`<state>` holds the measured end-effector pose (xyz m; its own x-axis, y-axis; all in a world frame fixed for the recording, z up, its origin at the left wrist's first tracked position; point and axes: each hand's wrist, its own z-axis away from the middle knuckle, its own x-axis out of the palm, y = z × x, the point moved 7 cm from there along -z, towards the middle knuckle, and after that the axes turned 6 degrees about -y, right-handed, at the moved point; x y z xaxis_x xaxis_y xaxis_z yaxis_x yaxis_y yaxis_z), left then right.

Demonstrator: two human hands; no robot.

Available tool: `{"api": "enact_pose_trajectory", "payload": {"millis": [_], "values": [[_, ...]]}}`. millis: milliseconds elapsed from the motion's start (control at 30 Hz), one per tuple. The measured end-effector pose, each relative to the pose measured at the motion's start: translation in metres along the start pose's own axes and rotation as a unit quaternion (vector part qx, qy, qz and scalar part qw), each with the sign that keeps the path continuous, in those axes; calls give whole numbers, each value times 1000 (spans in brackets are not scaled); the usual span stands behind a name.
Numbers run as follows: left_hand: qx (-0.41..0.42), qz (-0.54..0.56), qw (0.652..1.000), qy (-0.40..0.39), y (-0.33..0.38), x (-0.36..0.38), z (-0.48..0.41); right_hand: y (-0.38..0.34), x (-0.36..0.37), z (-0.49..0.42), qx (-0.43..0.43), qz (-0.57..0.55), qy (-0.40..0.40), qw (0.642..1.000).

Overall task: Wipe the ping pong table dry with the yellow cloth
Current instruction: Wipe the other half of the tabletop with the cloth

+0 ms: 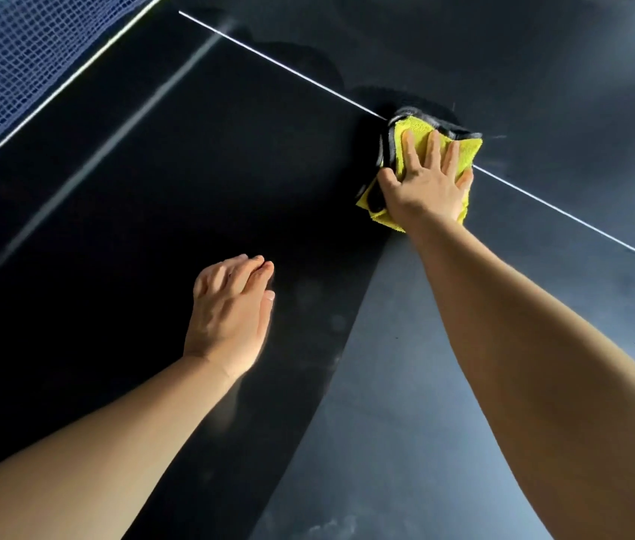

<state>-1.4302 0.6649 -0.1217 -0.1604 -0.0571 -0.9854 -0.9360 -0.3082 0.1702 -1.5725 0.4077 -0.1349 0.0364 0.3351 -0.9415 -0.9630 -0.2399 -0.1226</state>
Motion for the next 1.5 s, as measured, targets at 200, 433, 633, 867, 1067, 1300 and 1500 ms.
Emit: {"api": "enact_pose_trajectory", "payload": {"millis": [200,433,633,867,1067,1300,1500], "values": [[-2,25,1000,10,0,1,2,-11,27,75,-20,-1,-5,1000],[42,71,995,51,11,-25,27,-30,67,188,-31,-3,-19,999],[104,124,985,60,16,-50,76,-49,97,278,-32,2,-28,999],[75,170,981,53,-40,-65,180,-85,128,374,-35,-2,-29,999],[52,162,985,24,-89,-71,266,-123,156,455,-47,-15,-35,998],[46,162,985,18,-109,-75,337,-156,187,543,-82,-8,-52,995],[68,155,986,-7,-95,-76,362,-133,193,583,-116,24,-69,991]]}}
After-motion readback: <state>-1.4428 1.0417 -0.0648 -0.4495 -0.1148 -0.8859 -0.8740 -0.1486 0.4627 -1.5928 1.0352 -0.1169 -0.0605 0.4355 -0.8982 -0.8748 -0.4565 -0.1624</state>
